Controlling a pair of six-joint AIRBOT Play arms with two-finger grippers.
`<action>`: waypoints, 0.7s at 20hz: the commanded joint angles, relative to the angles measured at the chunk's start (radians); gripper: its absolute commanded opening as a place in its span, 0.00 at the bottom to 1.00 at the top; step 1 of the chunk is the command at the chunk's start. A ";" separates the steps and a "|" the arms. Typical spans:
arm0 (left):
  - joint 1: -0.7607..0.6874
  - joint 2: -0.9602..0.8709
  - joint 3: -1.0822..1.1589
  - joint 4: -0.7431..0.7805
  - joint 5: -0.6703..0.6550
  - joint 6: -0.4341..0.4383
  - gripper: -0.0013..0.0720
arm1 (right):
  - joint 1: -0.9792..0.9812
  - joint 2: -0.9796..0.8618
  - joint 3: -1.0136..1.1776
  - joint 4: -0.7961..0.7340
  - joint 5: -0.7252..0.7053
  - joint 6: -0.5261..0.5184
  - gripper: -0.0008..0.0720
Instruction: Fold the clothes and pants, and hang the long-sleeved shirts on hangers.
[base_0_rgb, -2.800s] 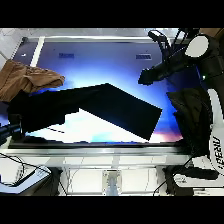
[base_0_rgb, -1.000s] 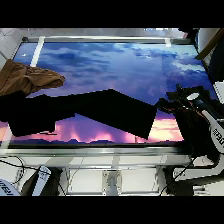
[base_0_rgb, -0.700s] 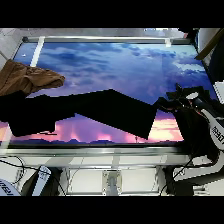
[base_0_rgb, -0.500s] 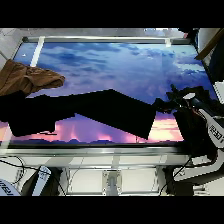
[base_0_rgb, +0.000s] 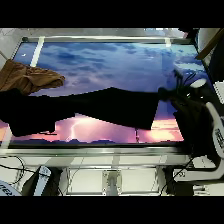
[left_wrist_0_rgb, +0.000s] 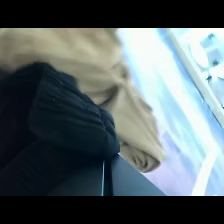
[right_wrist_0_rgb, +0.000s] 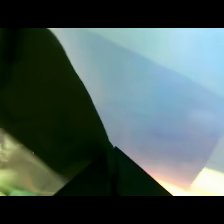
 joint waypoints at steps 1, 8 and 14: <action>0.001 0.014 0.244 0.060 -0.219 0.031 0.04 | -0.028 0.216 0.198 -0.092 0.190 0.060 0.02; 0.001 0.013 0.819 0.060 -0.358 -0.040 0.04 | -0.154 0.494 0.686 -0.326 0.304 0.129 0.02; 0.001 -0.057 1.148 0.275 -0.417 -0.121 0.04 | -0.255 0.439 0.851 -0.450 0.257 0.137 0.01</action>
